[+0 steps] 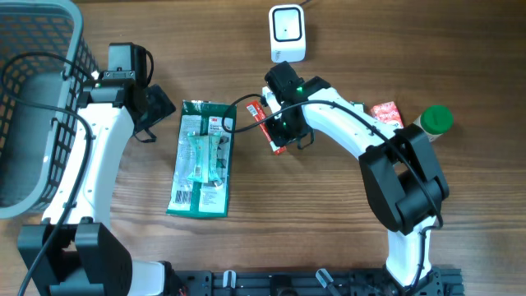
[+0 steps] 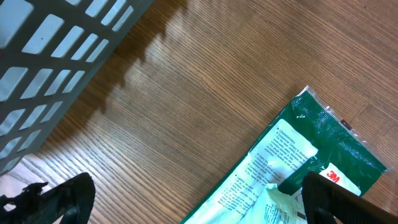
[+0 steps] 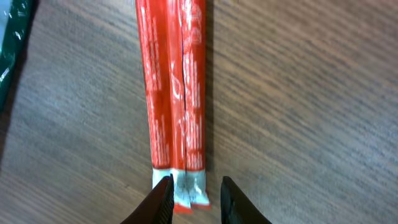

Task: Scan the item barcode
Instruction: 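Lower the right gripper and grasp the red stick packs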

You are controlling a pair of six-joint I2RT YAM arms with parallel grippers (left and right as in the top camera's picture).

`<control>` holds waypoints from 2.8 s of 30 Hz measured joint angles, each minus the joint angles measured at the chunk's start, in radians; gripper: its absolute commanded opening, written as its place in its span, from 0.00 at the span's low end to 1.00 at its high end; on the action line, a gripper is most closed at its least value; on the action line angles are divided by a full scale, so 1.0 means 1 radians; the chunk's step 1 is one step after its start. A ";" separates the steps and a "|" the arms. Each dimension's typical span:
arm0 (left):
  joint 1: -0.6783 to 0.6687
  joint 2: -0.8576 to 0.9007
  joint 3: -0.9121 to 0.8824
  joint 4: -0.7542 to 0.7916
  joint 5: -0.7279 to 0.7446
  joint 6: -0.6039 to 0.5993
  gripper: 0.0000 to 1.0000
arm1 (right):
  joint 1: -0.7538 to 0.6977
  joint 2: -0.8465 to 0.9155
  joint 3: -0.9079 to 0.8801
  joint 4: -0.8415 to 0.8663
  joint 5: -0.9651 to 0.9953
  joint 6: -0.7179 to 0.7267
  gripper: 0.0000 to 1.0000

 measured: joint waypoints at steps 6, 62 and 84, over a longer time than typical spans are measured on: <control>0.000 0.000 0.000 0.000 0.000 0.000 1.00 | 0.000 0.000 -0.049 0.061 -0.008 0.019 0.26; 0.000 0.000 0.000 0.000 0.000 0.000 1.00 | 0.008 0.002 -0.010 -0.045 -0.021 0.037 0.33; 0.000 0.000 0.000 0.000 0.000 0.000 1.00 | 0.019 0.024 -0.008 -0.030 -0.021 0.037 0.32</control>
